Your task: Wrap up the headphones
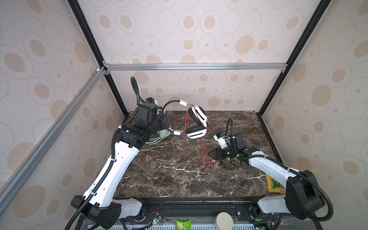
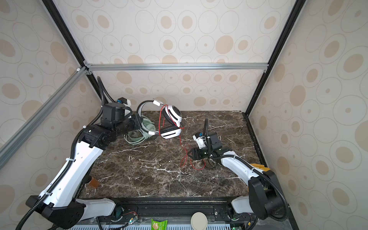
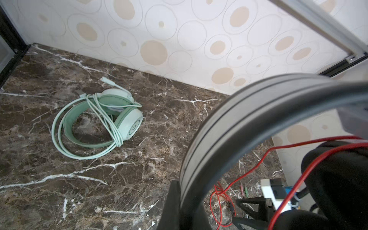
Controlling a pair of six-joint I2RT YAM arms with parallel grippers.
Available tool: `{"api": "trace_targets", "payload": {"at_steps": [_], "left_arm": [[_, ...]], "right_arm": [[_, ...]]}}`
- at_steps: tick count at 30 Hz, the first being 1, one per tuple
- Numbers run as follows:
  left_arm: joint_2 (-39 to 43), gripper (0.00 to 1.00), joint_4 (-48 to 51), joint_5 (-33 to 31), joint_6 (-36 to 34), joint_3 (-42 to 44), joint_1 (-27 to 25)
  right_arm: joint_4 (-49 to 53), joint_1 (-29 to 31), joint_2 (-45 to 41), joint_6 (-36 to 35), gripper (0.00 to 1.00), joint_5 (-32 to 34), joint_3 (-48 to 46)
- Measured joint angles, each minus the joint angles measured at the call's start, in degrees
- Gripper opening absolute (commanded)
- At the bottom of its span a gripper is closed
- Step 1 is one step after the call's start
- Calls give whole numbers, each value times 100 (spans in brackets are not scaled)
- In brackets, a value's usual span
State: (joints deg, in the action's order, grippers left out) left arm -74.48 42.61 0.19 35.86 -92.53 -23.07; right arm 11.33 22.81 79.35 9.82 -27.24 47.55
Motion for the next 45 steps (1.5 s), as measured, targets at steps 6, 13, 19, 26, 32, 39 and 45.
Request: {"api": "trace_targets", "payload": {"at_steps": [6,13,19,26,32,39,45], "left_arm": [[-162,0,17,83,2,-389,17],[-343,0,48,127,0,-455,17],[-376,0,173,125,-2,-560,20],[-376,0,240,120,-4,-763,22],[-376,0,284,98,-9,-809,31],[-374,0,374,-11,-68,-824,92],[-323,0,522,-81,-109,-831,162]], "right_arm": [[-192,46,431,90,64,0,153],[-680,170,756,402,60,-323,444],[-1224,431,1314,837,60,-811,605],[-1709,970,1829,1165,60,-1060,699],[-1998,1305,2092,1292,12,-1143,713],[-1016,1005,1209,927,0,-485,654],[420,-527,-358,319,0,1191,1069]]}}
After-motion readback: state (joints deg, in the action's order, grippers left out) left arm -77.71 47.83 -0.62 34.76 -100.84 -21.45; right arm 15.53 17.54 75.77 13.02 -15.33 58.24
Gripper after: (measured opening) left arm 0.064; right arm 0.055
